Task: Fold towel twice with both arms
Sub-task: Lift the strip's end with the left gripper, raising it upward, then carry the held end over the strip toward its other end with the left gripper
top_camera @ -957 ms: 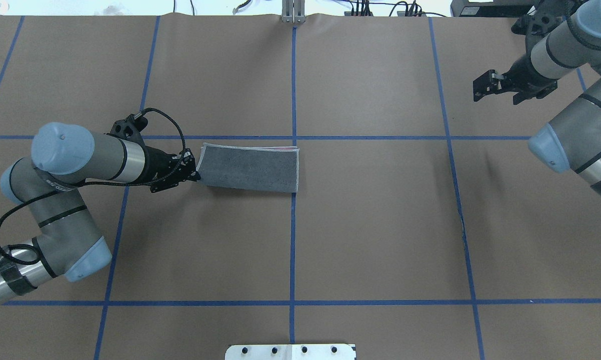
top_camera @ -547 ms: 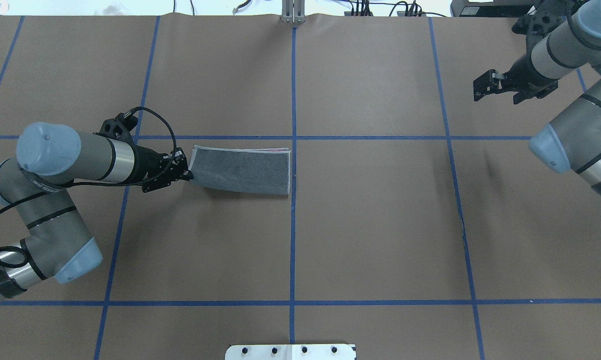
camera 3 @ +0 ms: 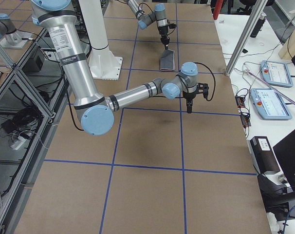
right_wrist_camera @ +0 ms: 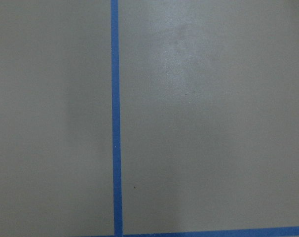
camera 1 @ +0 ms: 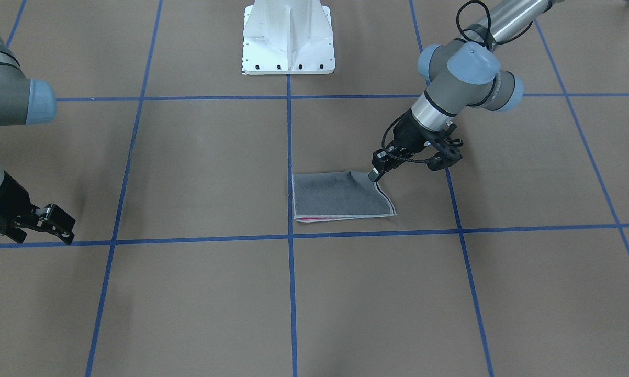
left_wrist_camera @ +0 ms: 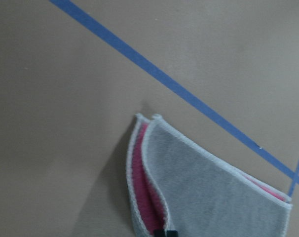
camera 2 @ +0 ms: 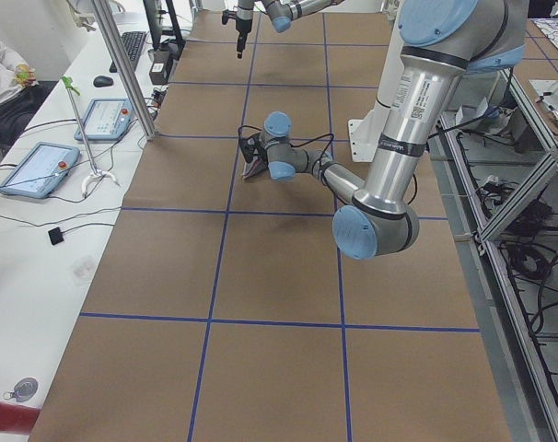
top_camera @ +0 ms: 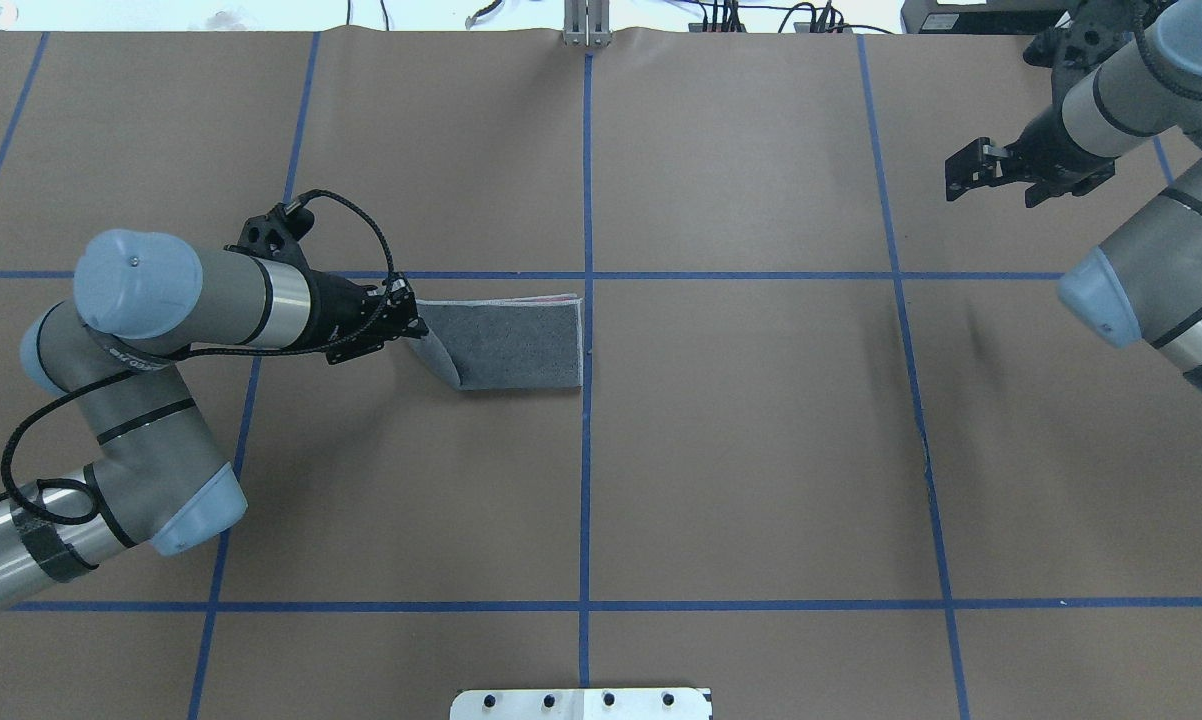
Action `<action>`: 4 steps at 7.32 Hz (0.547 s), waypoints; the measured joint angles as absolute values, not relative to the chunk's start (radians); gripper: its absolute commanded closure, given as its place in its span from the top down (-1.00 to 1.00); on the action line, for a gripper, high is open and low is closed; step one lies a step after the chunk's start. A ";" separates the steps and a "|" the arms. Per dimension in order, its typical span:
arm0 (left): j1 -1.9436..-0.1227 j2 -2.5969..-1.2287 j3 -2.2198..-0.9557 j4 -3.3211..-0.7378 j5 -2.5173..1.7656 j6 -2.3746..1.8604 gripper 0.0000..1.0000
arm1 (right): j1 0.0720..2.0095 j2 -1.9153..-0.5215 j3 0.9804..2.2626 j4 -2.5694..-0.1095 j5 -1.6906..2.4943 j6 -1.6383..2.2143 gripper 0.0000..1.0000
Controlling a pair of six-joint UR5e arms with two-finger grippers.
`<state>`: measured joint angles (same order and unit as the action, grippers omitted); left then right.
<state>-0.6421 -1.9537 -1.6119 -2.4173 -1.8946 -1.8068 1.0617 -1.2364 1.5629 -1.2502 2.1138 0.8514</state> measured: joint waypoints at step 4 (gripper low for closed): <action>-0.615 -2.021 -1.607 -2.413 -1.870 -1.805 -1.00 | 1.061 -1.235 1.562 -1.250 2.114 0.856 1.00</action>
<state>-0.6155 -2.0213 -1.6072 -2.4132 -1.8705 -1.8052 1.0609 -1.2350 1.5622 -1.2502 2.1138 0.8561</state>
